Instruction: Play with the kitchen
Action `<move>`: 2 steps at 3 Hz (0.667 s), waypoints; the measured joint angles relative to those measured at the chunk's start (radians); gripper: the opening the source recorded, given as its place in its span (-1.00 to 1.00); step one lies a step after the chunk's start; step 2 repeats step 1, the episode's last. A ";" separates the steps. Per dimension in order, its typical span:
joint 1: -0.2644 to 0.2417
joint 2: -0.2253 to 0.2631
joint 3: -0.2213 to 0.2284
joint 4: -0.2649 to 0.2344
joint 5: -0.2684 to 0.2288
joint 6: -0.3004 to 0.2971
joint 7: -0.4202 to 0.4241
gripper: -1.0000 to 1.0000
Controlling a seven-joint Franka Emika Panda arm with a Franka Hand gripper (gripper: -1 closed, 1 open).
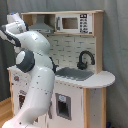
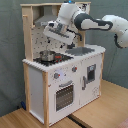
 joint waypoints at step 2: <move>0.037 0.000 0.001 0.001 -0.058 0.088 0.007 1.00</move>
